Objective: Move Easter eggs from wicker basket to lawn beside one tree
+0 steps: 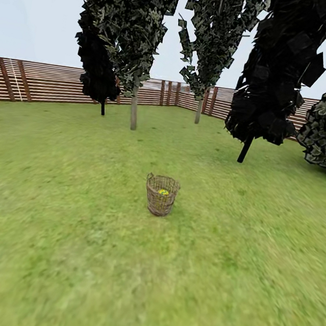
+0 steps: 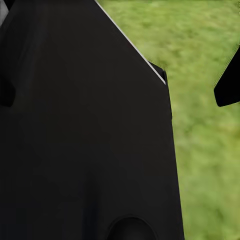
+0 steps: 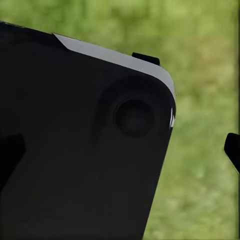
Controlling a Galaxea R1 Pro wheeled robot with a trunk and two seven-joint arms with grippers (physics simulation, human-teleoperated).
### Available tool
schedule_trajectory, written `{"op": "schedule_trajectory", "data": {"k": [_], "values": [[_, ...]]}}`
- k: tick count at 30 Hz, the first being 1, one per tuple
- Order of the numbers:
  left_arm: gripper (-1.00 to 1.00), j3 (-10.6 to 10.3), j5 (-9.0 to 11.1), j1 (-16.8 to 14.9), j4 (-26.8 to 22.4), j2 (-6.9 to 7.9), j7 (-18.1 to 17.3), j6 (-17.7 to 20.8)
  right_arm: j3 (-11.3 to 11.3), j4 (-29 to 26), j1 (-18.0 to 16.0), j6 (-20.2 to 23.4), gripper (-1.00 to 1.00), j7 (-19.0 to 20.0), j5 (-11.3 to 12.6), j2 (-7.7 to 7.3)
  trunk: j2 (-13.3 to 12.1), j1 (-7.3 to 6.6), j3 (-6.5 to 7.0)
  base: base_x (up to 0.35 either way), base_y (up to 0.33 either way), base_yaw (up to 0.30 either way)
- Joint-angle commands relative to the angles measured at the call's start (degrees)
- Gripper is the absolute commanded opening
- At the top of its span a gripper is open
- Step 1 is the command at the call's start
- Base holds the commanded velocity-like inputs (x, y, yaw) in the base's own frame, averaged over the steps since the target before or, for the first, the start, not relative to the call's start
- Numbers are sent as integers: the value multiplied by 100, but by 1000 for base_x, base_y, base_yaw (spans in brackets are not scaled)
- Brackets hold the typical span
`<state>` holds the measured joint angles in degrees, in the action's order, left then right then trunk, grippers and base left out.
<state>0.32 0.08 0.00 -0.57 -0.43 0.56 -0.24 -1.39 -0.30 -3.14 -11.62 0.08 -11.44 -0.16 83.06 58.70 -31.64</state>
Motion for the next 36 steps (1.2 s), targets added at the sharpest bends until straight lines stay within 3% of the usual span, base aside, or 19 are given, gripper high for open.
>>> {"op": "schedule_trajectory", "data": {"k": [1,36], "values": [[100,3,1,0,-5,-1,6,-3,-11,4,-3,-16,100,2,-23,-2,2,3,-5,322,0,0],[100,3,1,0,-5,-1,8,-3,-30,4,-3,-16,100,0,-71,-7,2,3,-5,322,0,0]]}}
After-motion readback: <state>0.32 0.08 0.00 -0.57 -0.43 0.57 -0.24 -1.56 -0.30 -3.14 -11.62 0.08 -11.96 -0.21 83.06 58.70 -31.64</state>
